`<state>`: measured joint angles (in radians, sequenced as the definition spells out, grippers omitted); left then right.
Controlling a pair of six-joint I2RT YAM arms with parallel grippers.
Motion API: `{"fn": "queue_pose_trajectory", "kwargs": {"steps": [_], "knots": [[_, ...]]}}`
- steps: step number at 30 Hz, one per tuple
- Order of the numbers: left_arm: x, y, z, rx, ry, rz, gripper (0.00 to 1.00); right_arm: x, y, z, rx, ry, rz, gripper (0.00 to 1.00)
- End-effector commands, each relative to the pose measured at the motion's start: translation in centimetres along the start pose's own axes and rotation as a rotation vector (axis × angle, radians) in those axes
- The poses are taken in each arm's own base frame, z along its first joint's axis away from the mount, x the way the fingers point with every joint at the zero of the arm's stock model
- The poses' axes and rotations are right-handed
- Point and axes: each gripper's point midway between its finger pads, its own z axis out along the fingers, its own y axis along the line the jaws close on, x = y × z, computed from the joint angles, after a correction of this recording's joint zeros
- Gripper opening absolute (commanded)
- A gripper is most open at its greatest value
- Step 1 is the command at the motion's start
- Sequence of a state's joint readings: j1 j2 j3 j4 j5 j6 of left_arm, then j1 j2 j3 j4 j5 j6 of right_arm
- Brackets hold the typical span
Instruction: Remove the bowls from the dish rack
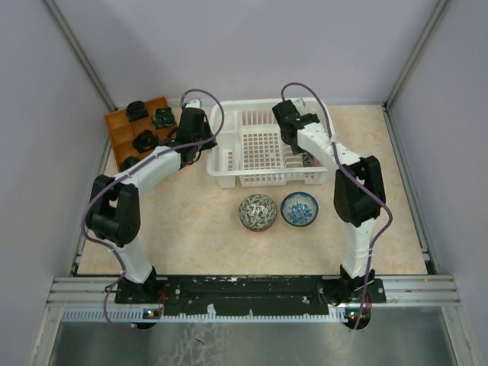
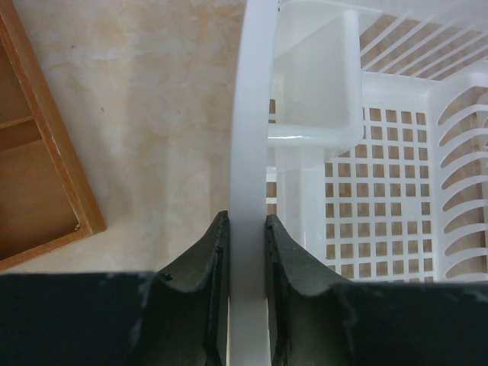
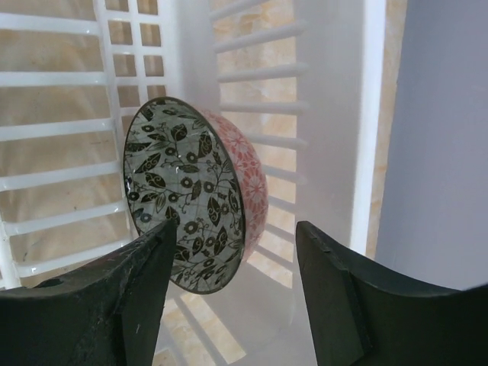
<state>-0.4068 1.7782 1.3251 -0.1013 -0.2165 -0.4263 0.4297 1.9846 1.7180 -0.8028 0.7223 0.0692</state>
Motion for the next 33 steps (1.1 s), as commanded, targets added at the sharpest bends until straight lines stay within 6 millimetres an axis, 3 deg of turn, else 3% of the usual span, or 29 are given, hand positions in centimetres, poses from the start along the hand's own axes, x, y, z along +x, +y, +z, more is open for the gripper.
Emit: {"fn": "queue_pose_trajectory", "kwargs": {"steps": [1,6,11,22,26,30,33], "knots": [[0.7,0.9,-0.6,-0.017,0.029,0.017,0.0,-0.4,-0.9,-0.1,0.062,-0.002,-0.01,0.63],[0.6,0.7,-0.6,-0.009,0.03,0.015,0.0,-0.3,-1.0,0.0,0.08,0.001,-0.011,0.56],[0.8,0.7,-0.5,-0.009,0.033,0.014,0.0,-0.2,-1.0,0.6,0.11,0.016,-0.03,0.39],[1.0,0.8,-0.4,-0.009,0.037,0.012,0.0,-0.2,-1.6,1.2,0.187,0.025,-0.044,0.28],[1.3,0.9,-0.2,-0.01,0.041,0.012,0.0,-0.1,-1.8,1.3,0.206,0.03,-0.05,0.18],[1.3,0.8,-0.1,-0.008,0.04,0.01,0.0,0.1,-2.2,1.3,0.236,0.037,-0.059,0.0],[1.3,0.7,-0.1,-0.005,0.04,0.008,0.0,0.1,-2.6,1.2,0.259,0.035,-0.062,0.0]]}}
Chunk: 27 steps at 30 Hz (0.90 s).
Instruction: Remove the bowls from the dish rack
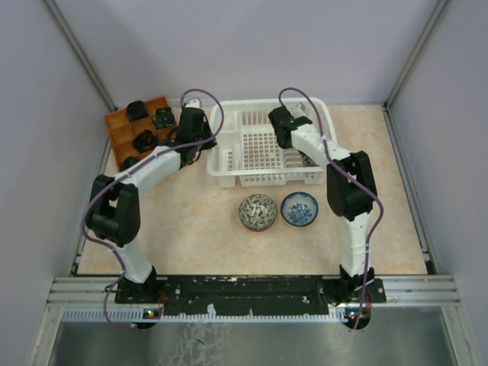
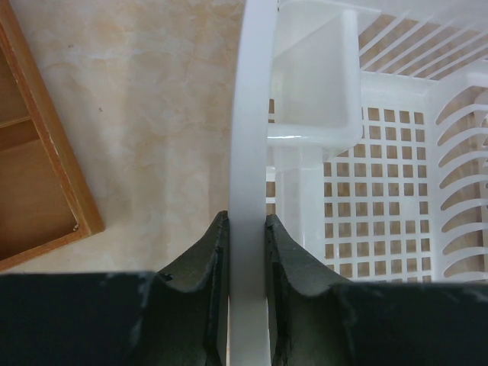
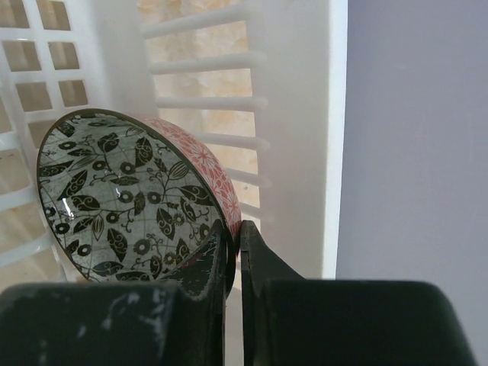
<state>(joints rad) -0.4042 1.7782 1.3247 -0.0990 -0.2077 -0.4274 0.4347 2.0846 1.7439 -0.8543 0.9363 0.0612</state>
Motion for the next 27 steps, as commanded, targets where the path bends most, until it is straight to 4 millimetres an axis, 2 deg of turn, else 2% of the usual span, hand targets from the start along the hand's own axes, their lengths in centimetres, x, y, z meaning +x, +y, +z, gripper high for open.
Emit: {"fn": "queue_pose_trajectory", "kwargs": {"steps": [1,7,12,20,27], "knots": [[1.3,0.7,-0.1,-0.009,0.039,0.011,0.0,-1.4,-1.3,-0.5,0.051,-0.026,0.047,0.0],[1.6,0.7,-0.1,-0.009,0.046,0.009,0.0,-2.5,-3.3,-1.7,0.131,-0.062,0.055,0.0],[1.4,0.7,-0.1,-0.007,0.043,0.008,0.0,-4.3,-4.8,-4.1,0.152,-0.15,0.099,0.0],[1.6,0.9,-0.1,-0.014,0.046,0.01,0.0,-6.2,-6.2,-6.5,0.143,-0.227,0.155,0.0],[1.7,1.0,0.0,-0.02,0.048,0.013,0.15,-7.7,-6.8,-8.1,0.045,-0.292,0.262,0.0]]}}
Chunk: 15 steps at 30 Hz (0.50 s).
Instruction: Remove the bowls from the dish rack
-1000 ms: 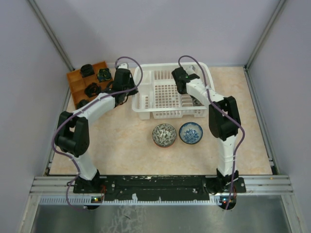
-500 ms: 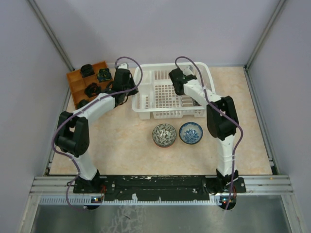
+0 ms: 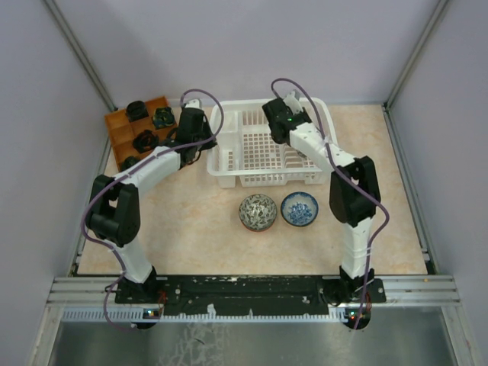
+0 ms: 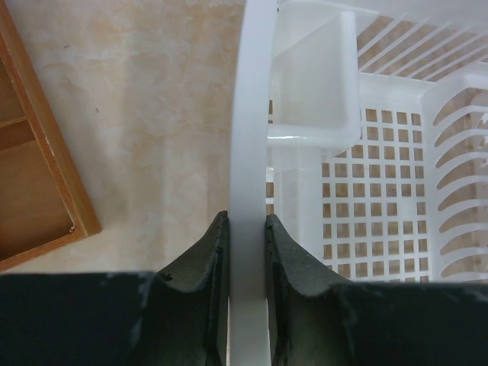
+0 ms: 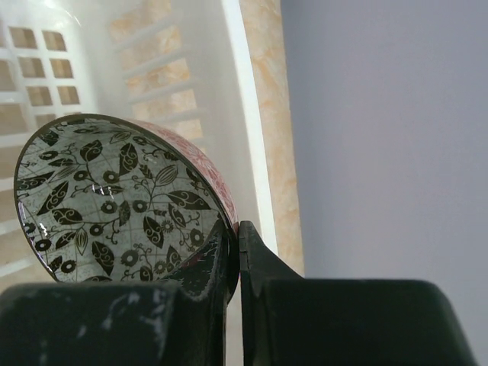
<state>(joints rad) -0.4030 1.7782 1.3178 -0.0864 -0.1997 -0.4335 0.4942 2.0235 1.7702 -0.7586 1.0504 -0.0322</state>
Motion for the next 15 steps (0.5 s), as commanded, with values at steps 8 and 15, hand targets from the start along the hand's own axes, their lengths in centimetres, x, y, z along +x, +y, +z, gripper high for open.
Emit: {"fn": "queue_pose_trajectory", "kwargs": {"steps": [8,15], "knots": [[1.1,1.1,-0.3,-0.036,0.041,0.021,0.55,-6.2,-5.1,-5.0,-0.19,-0.182,0.398,0.0],[0.7,1.4,-0.6,-0.051,0.028,0.018,0.84,-6.5,-6.7,-6.4,-0.33,-0.21,0.533,0.0]]}}
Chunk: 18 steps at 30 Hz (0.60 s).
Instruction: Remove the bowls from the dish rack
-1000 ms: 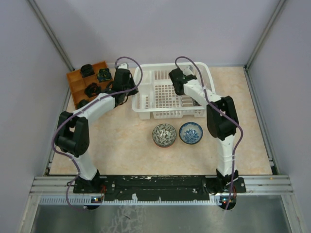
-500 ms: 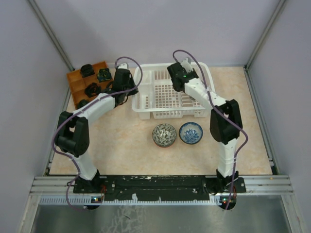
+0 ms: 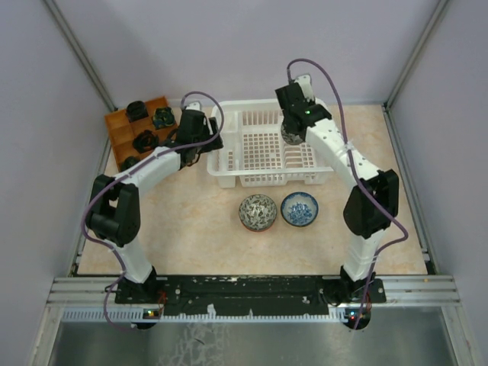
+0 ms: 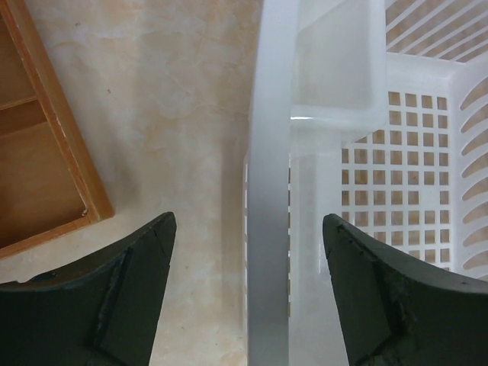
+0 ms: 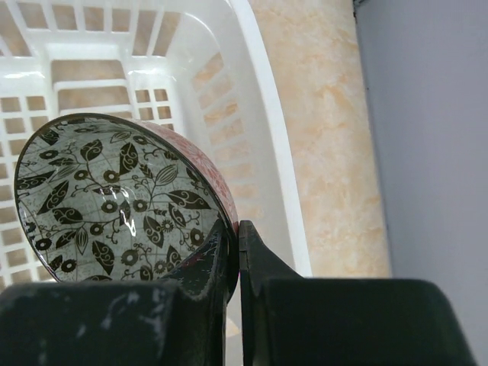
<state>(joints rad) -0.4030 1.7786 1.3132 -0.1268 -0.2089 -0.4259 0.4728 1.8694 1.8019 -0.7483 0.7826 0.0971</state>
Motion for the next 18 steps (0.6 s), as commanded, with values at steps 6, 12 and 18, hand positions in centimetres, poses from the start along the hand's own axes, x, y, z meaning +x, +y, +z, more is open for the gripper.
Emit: {"fn": "queue_pose_trajectory", "kwargs": {"steps": [6,12,18], "knots": [[-2.1,0.8,-1.9,-0.037,-0.056,-0.011,0.99,-4.2,-4.3,-6.2,-0.181,-0.137,0.295,0.0],[-4.2,0.9,-4.6,-0.029,-0.133,-0.031,0.99,-1.9,-5.3,-9.2,-0.264,-0.128,0.338,0.0],[-6.6,0.8,-8.3,-0.003,-0.207,-0.045,0.99,2.4,-6.2,-12.8,-0.371,-0.094,0.384,0.0]]}}
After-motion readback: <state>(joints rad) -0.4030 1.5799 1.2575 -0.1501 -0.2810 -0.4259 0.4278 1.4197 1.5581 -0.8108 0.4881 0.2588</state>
